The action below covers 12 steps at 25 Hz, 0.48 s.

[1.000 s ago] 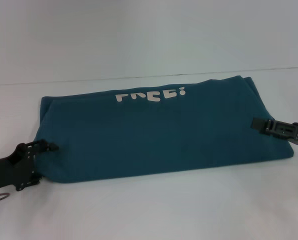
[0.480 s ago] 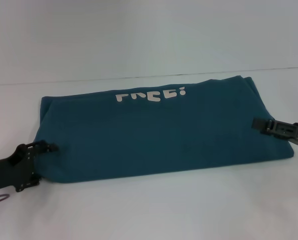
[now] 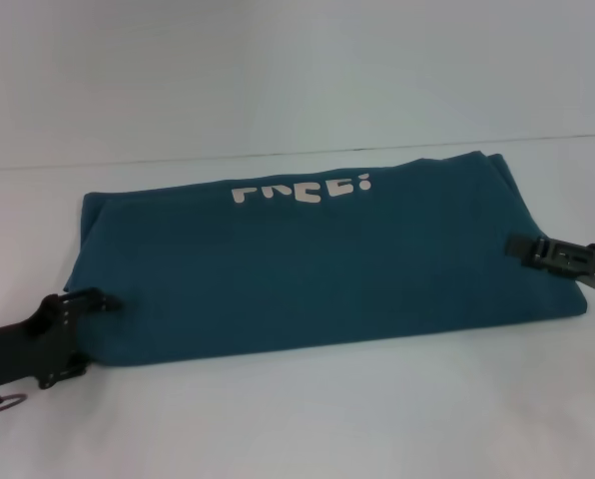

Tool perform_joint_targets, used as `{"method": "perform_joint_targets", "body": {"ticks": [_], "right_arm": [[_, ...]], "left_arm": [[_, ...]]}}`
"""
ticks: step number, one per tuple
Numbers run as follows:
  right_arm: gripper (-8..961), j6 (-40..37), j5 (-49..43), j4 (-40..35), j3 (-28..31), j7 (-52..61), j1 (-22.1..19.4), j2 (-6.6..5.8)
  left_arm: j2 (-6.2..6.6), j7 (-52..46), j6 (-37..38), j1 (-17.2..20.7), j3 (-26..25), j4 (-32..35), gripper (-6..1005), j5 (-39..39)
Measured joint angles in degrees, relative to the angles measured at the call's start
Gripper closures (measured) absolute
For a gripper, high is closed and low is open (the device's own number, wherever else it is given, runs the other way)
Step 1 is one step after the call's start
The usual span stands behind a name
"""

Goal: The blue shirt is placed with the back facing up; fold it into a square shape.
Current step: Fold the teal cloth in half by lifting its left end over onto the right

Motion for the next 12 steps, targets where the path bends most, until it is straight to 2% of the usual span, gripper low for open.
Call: {"method": "perform_joint_targets", "body": {"ticks": [8, 12], "right_arm": [[120, -0.2, 0.0, 0.0, 0.2, 0.0, -0.1, -0.03], [120, -0.5, 0.0, 0.0, 0.8, 0.0, -0.3, -0.13]], "left_arm": [[-0.25, 0.2, -0.2, -1.2, -0.1, 0.5, 248, 0.1], [-0.36, 0.1, 0.1, -0.8, -0.3, 0.8, 328, 0.1]]}}
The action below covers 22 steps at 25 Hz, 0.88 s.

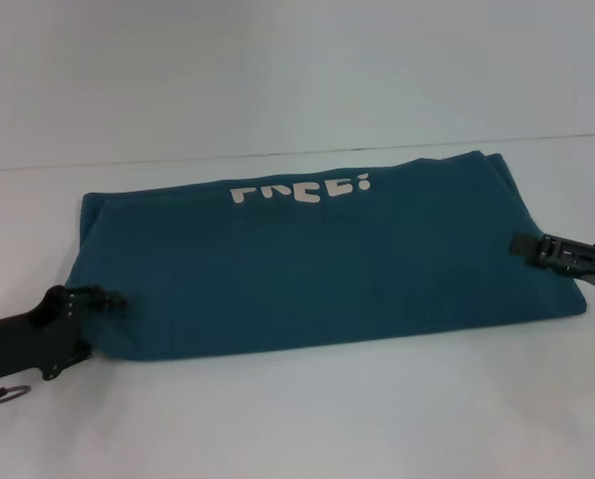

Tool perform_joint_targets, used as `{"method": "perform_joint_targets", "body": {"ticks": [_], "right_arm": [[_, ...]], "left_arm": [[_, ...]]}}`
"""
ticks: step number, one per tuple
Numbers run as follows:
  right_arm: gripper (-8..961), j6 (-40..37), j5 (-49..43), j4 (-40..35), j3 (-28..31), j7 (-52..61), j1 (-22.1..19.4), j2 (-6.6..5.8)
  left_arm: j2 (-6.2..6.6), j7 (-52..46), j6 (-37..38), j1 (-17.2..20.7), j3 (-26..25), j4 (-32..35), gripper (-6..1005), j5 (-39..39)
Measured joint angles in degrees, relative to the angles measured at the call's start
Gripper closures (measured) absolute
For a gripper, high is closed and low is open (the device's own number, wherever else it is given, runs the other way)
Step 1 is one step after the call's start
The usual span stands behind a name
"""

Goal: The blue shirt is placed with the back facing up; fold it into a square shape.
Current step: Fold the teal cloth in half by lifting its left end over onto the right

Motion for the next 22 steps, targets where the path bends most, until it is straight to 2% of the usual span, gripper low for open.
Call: {"method": "perform_joint_targets", "body": {"ticks": [2, 4, 10, 20, 22], "right_arm": [[120, 0.0, 0.0, 0.0, 0.1, 0.0, 0.0, 0.0], [120, 0.0, 0.0, 0.0, 0.1, 0.0, 0.1, 0.0], [120, 0.1, 0.0, 0.0, 0.1, 0.0, 0.3, 0.02], [120, 0.4, 0.0, 0.0, 0.1, 0.1, 0.4, 0.12], [120, 0.5, 0.0, 0.0, 0.1, 0.1, 0.4, 0.16]], "left_arm": [[0.02, 0.0, 0.3, 0.2, -0.1, 0.1, 368, 0.0], [0.08, 0.0, 0.9, 0.3, -0.1, 0.3, 564, -0.1], [-0.09, 0.7, 2.7, 1.1, -0.2, 1.8, 801, -0.2], [-0.37, 2.7, 5.7, 3.6, -0.3, 4.8, 991, -1.7], [-0.38, 3.7, 6.2, 4.3, -0.4, 5.0, 991, -2.3]]}}
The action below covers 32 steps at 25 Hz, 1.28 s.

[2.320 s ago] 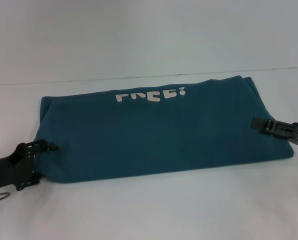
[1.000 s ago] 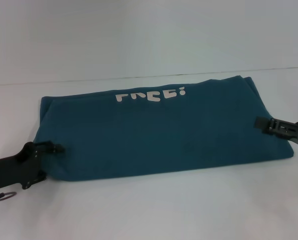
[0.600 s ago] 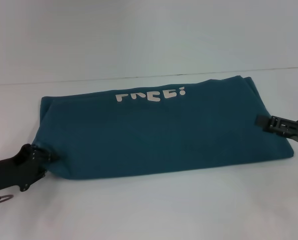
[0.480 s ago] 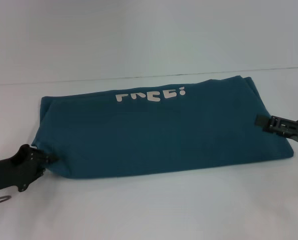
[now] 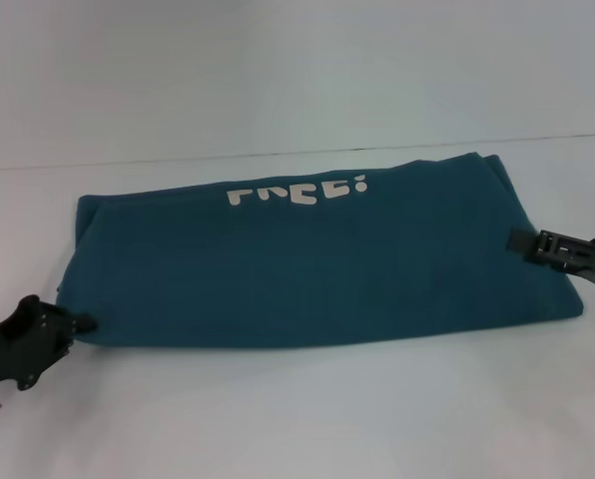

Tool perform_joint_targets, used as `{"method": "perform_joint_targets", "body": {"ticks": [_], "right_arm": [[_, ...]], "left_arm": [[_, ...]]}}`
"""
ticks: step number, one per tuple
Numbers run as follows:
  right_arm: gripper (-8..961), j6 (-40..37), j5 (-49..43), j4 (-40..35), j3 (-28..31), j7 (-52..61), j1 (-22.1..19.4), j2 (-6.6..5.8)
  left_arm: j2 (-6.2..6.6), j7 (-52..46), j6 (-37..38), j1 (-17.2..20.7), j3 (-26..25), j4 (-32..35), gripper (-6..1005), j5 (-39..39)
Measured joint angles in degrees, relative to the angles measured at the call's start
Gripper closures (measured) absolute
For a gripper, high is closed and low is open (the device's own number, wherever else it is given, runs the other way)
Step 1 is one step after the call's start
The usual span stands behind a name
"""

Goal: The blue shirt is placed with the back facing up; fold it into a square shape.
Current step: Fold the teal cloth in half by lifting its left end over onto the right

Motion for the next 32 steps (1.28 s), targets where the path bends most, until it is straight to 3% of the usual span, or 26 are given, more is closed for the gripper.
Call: {"method": "perform_joint_targets", "body": {"ticks": [6, 13, 18, 32], "right_arm": [[119, 0.7, -0.2, 0.0, 0.0, 0.5, 0.1, 0.16], [119, 0.8, -0.3, 0.0, 0.0, 1.4, 0.0, 0.15], [119, 0.9, -0.3, 0.1, 0.0, 1.6, 0.1, 0.43], [121, 2.5, -0.3, 0.0, -0.4, 1.3, 0.1, 1.58]], "left_arm": [[-0.57, 2.7, 0.9, 2.9, -0.2, 0.7, 991, -2.9], [-0.71, 5.7, 3.0, 6.0, -5.3, 1.1, 991, -3.3], [-0.82, 6.1, 4.7, 7.9, -6.2, 2.6, 991, -3.3], [-0.85, 8.3, 7.9, 8.0, -6.7, 3.5, 991, -3.3]]}}
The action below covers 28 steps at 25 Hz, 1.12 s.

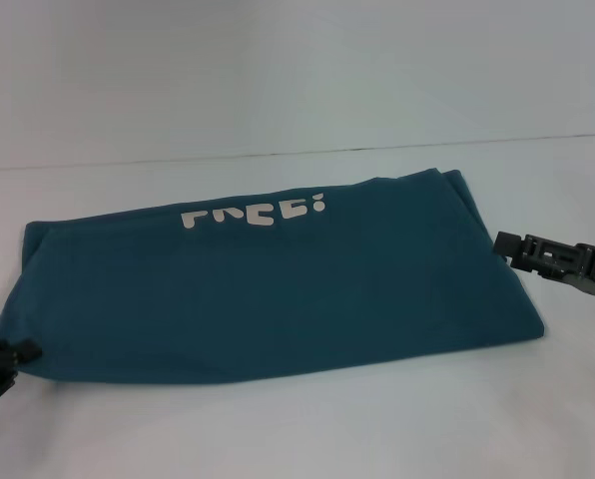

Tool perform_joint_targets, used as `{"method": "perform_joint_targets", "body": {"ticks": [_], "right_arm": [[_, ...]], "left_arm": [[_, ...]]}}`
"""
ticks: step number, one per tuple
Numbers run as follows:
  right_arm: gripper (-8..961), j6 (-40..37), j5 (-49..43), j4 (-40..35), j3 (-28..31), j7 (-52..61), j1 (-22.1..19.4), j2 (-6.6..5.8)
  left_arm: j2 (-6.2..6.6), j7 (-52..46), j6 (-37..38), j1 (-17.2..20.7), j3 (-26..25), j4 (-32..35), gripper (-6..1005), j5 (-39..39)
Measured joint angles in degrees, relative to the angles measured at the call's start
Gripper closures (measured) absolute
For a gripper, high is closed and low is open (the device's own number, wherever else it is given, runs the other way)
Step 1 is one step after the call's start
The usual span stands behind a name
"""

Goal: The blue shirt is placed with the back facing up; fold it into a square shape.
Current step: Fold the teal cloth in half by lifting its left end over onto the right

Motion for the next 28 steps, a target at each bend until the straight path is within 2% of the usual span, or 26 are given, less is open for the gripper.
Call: {"method": "perform_joint_targets", "body": {"ticks": [28], "right_arm": [[122, -0.4, 0.0, 0.0, -0.2, 0.2, -0.2, 0.15]], "left_arm": [[0.05, 0.1, 0.9, 0.2, -0.7, 0.1, 992, -0.1]]}}
